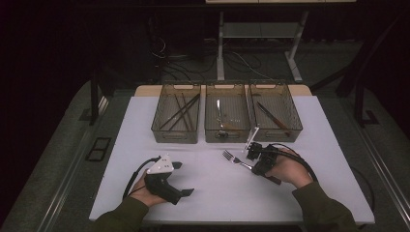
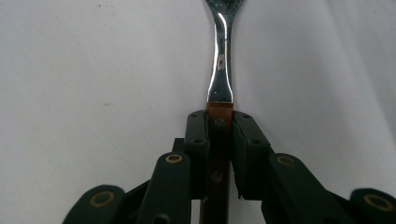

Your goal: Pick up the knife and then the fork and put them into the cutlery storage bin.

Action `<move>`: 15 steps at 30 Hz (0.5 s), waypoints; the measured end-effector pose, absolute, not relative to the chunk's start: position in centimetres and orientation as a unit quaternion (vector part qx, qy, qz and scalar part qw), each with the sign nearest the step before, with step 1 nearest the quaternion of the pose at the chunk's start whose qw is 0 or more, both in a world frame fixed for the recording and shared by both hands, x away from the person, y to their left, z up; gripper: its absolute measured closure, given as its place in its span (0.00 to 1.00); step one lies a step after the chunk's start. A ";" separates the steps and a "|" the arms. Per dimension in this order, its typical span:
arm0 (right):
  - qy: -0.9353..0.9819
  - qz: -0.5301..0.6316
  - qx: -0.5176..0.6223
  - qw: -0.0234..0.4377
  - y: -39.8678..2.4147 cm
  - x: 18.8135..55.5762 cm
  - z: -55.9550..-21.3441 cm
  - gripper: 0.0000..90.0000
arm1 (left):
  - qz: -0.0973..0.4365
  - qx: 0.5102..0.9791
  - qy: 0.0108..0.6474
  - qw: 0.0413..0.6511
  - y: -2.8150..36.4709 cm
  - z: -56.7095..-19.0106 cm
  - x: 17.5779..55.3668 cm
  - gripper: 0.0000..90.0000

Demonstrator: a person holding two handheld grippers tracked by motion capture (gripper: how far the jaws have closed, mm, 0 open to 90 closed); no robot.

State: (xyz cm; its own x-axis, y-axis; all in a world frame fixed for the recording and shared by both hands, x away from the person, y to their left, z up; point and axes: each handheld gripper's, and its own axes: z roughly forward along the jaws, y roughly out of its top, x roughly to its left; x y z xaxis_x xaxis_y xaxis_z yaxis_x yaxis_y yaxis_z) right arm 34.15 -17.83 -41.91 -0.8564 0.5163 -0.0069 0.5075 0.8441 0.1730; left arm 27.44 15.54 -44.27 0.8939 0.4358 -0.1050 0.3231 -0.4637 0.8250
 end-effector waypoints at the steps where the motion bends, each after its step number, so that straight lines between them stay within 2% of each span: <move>1: 0.960 0.084 0.265 0.026 -17.9 34.1 -41.9 0.86 | 0.060 0.853 0.223 0.468 15.5 -44.3 27.4 0.00; 6: 0.961 0.094 0.259 0.039 -18.3 34.2 -41.8 0.86 | 0.060 0.852 0.223 0.469 15.6 -44.3 27.5 0.00; 15: 0.950 0.143 0.277 0.032 -19.8 34.3 -41.1 0.86 | 0.060 0.852 0.223 0.469 15.6 -44.3 27.4 0.00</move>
State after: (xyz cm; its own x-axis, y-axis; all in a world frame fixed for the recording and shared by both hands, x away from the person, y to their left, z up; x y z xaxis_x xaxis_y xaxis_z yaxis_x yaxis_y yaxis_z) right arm 34.29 -19.77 -41.08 -0.8448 0.5348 0.0174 0.5163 0.8063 0.2887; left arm 27.43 15.55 -44.25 0.8936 0.4359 -0.1072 0.3236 -0.4601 0.8268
